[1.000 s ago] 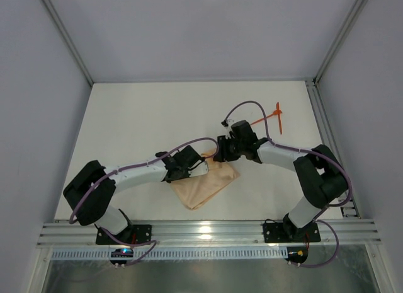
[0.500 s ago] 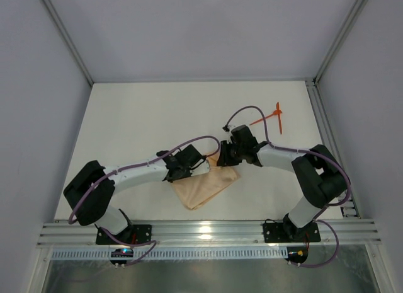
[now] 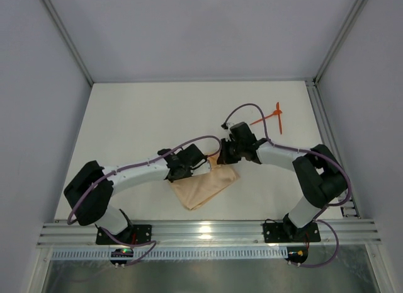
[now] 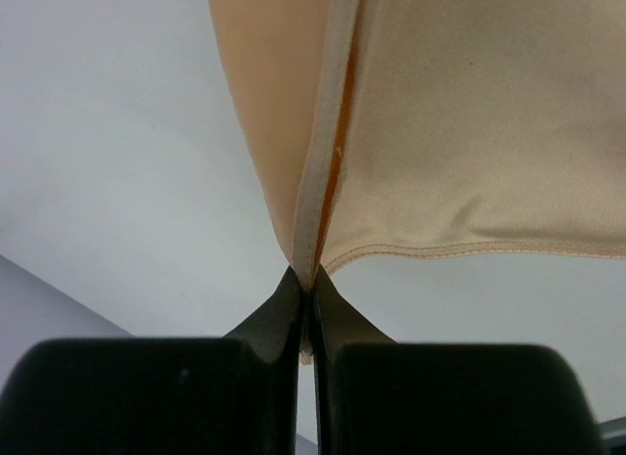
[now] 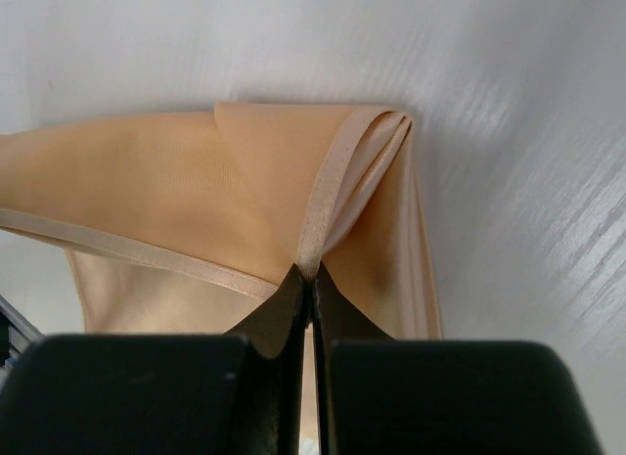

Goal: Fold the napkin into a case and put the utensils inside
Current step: Fold the lower triangle-folded napkin at the center of the board.

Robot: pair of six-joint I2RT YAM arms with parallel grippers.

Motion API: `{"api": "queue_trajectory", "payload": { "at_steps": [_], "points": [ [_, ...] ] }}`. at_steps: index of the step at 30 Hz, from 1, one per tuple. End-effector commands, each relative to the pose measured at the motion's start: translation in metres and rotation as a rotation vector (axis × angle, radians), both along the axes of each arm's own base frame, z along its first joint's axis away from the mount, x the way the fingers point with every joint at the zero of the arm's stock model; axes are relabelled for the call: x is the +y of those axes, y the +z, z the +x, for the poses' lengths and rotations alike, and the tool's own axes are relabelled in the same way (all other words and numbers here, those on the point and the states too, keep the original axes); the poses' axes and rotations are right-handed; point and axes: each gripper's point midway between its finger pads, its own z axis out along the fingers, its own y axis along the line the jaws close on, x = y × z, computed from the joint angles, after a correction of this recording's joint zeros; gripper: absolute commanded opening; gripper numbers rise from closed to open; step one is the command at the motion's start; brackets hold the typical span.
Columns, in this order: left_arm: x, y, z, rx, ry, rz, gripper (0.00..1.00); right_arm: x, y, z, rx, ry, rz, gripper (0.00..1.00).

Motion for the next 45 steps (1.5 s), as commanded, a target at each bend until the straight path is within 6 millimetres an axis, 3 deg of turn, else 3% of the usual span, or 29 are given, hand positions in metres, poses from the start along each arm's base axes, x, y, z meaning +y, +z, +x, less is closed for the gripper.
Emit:
{"api": "queue_trajectory", "payload": {
  "at_steps": [1, 5, 14, 17, 20, 24, 28, 31, 32, 38, 40, 45],
  "points": [
    [0.003, 0.008, -0.012, 0.027, -0.036, 0.046, 0.02, 0.008, 0.027, 0.01, -0.066, 0.035, 0.021, 0.03],
    [0.003, 0.007, -0.018, 0.038, -0.097, 0.115, 0.03, 0.005, 0.031, 0.015, -0.088, 0.052, 0.006, 0.03],
    [-0.033, 0.019, -0.015, -0.046, -0.213, 0.106, 0.06, -0.005, 0.041, 0.029, -0.13, 0.079, -0.038, 0.03],
    [-0.048, 0.004, -0.035, 0.03, -0.26, 0.116, 0.08, -0.011, 0.034, 0.036, -0.113, 0.085, -0.03, 0.03],
    [-0.045, -0.017, -0.052, 0.101, -0.255, 0.166, 0.07, -0.012, 0.027, 0.034, -0.109, 0.107, -0.033, 0.03],
    [-0.036, -0.036, -0.052, 0.105, -0.249, 0.207, 0.07, -0.016, 0.017, 0.031, -0.101, 0.117, -0.046, 0.03],
    [-0.046, -0.037, -0.051, 0.097, -0.25, 0.162, 0.09, -0.021, 0.009, 0.034, -0.093, 0.116, -0.054, 0.03],
    [-0.06, -0.039, -0.065, 0.18, -0.253, 0.086, 0.16, -0.022, 0.007, 0.037, -0.092, 0.116, -0.061, 0.03],
    [-0.062, -0.039, -0.068, 0.2, -0.254, 0.073, 0.24, -0.021, 0.007, 0.038, -0.094, 0.12, -0.059, 0.03],
    [-0.061, -0.037, -0.101, 0.369, -0.267, 0.02, 0.43, -0.019, 0.004, 0.036, -0.087, 0.137, -0.052, 0.03],
    [-0.059, -0.031, -0.109, 0.408, -0.259, 0.009, 0.49, -0.019, 0.003, 0.036, -0.086, 0.137, -0.053, 0.03],
    [-0.08, 0.003, -0.126, 0.505, -0.27, -0.089, 0.55, -0.019, 0.005, 0.036, -0.092, 0.145, -0.049, 0.03]
  ]
}}
